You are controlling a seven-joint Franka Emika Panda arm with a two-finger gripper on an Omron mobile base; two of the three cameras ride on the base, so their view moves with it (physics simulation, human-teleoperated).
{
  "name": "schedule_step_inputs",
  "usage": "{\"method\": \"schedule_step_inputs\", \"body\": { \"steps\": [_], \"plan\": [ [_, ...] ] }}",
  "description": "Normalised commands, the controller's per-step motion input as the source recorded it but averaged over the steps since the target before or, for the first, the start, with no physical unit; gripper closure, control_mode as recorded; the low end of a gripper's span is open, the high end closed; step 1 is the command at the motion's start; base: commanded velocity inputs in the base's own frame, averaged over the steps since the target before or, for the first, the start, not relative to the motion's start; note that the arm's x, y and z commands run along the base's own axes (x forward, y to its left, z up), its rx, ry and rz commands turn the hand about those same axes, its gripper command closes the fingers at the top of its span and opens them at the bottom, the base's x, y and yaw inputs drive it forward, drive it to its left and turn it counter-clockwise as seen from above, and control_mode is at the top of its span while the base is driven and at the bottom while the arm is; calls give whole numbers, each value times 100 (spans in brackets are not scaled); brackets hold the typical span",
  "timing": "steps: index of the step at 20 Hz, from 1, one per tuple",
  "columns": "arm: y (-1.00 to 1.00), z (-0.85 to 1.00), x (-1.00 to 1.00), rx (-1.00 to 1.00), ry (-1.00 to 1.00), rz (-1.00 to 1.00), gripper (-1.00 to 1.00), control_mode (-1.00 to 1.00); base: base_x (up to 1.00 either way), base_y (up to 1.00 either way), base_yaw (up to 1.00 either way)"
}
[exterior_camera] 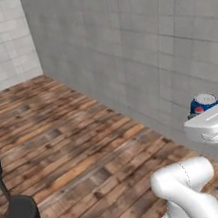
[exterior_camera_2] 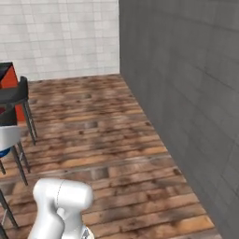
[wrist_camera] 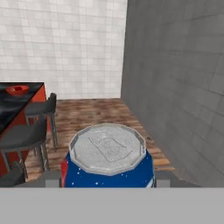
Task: Open the fridge, grab two sodas, and place both sodas inside the bowl with ice on the dining counter.
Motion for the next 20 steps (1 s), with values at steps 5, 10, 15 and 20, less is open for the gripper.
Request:
{"method": "schedule_step_inputs", "body": {
  "steps": [5,10,15,20],
  "plan": [
    [0,0,0,0,0,0,100,100,100,-1,36],
    [0,0,0,0,0,0,100,100,100,-12,34],
    [0,0,0,0,0,0,100,100,100,-22,34],
    [0,0,0,0,0,0,100,100,100,-25,34]
  ]
}}
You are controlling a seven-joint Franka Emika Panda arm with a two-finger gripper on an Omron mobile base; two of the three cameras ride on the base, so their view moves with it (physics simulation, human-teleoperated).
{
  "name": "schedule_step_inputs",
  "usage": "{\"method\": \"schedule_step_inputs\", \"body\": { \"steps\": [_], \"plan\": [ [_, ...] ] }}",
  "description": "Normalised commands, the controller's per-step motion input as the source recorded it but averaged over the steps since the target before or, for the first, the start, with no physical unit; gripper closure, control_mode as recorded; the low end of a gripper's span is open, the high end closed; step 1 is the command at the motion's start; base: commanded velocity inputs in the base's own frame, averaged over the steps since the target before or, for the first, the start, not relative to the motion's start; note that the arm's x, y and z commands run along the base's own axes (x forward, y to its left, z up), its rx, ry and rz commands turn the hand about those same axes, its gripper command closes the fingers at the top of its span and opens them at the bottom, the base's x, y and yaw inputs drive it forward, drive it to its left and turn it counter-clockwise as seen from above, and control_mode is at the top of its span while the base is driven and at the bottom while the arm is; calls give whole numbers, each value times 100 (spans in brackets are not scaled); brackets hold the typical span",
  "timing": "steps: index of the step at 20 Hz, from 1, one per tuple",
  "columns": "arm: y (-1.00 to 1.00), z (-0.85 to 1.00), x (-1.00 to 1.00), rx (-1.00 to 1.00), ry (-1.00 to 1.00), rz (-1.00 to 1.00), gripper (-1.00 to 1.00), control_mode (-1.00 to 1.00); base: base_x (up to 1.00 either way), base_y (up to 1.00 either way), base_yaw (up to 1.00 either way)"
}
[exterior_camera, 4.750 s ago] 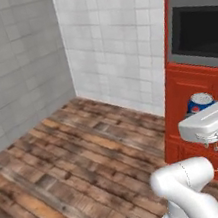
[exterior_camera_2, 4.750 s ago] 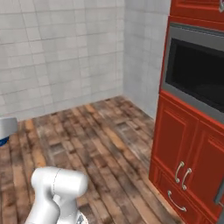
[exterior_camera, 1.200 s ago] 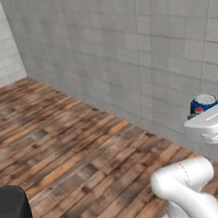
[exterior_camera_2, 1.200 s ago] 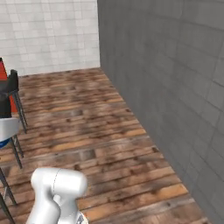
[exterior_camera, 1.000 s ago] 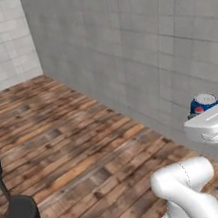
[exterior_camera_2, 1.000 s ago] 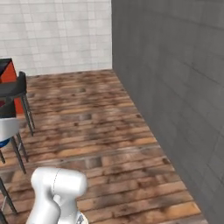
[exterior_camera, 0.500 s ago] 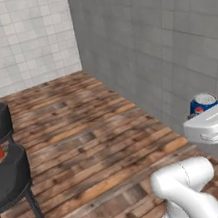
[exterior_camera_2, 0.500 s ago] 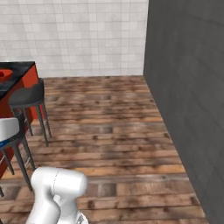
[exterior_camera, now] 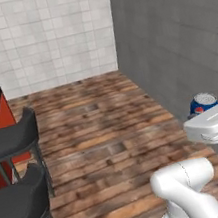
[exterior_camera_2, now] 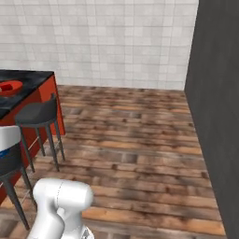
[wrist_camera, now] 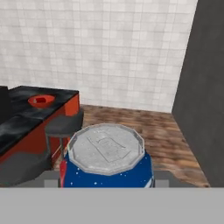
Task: Open the fridge, grab two sodas, and place both sodas inside the bowl with ice on the dining counter.
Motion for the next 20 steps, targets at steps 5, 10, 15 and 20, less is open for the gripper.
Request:
{"method": "schedule_step_inputs", "body": {
  "steps": [5,10,15,20],
  "plan": [
    [0,0,0,0,0,0,100,100,100,-24,34],
    [0,0,0,0,0,0,100,100,100,-23,34],
    [0,0,0,0,0,0,100,100,100,-23,36],
    [0,0,0,0,0,0,100,100,100,-25,36]
  ]
}}
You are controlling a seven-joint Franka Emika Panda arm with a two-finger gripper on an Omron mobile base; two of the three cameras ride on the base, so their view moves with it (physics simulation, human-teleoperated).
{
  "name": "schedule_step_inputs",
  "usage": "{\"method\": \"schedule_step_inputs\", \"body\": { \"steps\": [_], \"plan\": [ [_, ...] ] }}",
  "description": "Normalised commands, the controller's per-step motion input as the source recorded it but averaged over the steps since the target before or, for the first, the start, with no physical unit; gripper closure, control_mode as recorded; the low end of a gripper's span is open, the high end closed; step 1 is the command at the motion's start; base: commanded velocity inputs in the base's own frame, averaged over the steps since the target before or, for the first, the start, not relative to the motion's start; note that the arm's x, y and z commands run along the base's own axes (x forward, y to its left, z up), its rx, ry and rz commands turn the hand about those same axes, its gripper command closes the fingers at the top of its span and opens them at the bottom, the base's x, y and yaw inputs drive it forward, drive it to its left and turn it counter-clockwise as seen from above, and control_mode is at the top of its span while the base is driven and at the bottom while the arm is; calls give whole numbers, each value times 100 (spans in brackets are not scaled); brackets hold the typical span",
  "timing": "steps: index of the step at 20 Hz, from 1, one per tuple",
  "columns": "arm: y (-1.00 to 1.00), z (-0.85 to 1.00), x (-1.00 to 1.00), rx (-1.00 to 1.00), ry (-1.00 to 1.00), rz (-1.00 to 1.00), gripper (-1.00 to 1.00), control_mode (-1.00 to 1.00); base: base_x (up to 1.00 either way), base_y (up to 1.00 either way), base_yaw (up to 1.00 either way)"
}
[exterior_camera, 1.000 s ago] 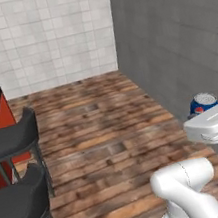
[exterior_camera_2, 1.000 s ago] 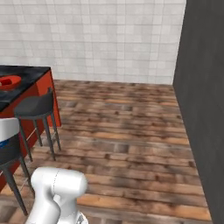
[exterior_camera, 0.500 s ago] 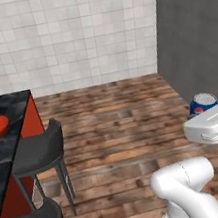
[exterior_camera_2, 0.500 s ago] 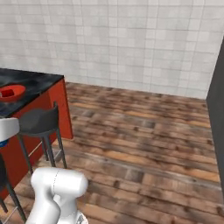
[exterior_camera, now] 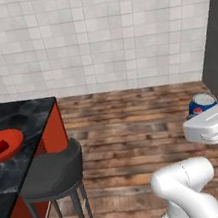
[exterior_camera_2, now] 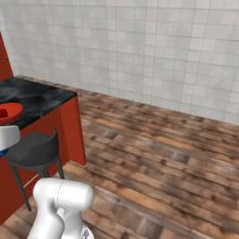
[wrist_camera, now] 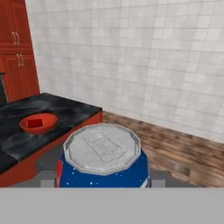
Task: Open the fridge, grab two sodas, and place both sodas inside the bowl with ice on the dining counter.
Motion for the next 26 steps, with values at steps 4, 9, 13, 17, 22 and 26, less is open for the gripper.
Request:
{"method": "schedule_step_inputs", "body": {
  "steps": [4,9,13,17,22,26],
  "plan": [
    [0,0,0,0,0,0,100,100,100,-21,40],
    [0,0,0,0,0,0,100,100,90,-9,45],
    [0,0,0,0,0,0,100,100,68,0,52],
    [0,0,0,0,0,0,100,100,59,-1,55],
    [0,0,0,0,0,0,100,100,52,0,57],
    [0,0,0,0,0,0,100,100,84,-12,51]
  ]
}}
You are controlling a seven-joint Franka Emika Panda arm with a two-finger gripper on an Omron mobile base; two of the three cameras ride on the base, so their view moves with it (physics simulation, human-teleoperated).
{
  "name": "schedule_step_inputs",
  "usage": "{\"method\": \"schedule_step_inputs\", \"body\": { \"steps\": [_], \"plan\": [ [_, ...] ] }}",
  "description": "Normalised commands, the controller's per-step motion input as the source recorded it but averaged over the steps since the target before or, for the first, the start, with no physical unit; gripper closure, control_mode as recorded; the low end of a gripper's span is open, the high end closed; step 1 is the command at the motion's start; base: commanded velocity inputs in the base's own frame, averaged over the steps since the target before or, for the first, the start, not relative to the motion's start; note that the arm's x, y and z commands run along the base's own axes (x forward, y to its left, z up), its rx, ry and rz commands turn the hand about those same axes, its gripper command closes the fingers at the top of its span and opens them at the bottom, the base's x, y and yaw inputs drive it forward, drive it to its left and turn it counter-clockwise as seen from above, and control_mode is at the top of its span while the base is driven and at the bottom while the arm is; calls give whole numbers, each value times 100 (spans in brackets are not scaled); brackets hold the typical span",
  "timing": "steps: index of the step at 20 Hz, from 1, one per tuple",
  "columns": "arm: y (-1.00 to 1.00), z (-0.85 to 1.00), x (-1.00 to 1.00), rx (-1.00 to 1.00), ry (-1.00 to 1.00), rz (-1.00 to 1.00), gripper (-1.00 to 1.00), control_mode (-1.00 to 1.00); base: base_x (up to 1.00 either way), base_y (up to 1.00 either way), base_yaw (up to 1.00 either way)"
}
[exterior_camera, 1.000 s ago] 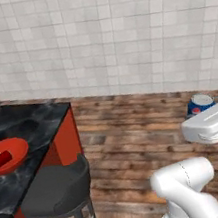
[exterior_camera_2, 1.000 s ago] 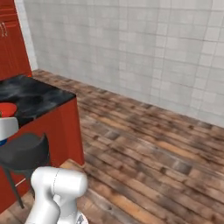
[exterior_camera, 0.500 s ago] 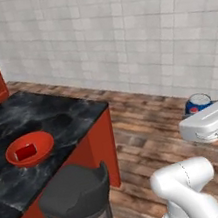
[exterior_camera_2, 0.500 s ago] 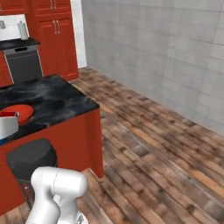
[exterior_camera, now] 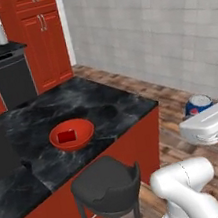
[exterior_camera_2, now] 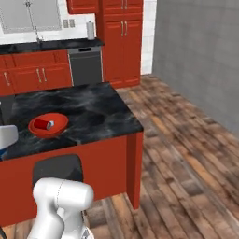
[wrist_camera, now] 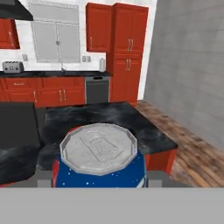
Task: Open the fridge, grab two sodas, and place both sodas inside the bowl with ice on the dining counter.
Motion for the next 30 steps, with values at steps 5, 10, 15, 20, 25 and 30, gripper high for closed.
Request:
{"method": "schedule_step_inputs", "body": {
  "steps": [5,10,15,20,25,30],
  "plan": [
    [0,0,0,0,0,0,100,100,100,-21,45],
    [0,0,0,0,0,0,100,100,99,-21,46],
    [0,0,0,0,0,0,100,100,100,0,32],
    [0,-27,80,-5,25,19,100,-100,20,0,6],
    [14,-25,100,-14,45,12,100,-100,0,0,0],
    [26,-43,100,-11,33,19,100,-100,0,0,0]
  ]
}}
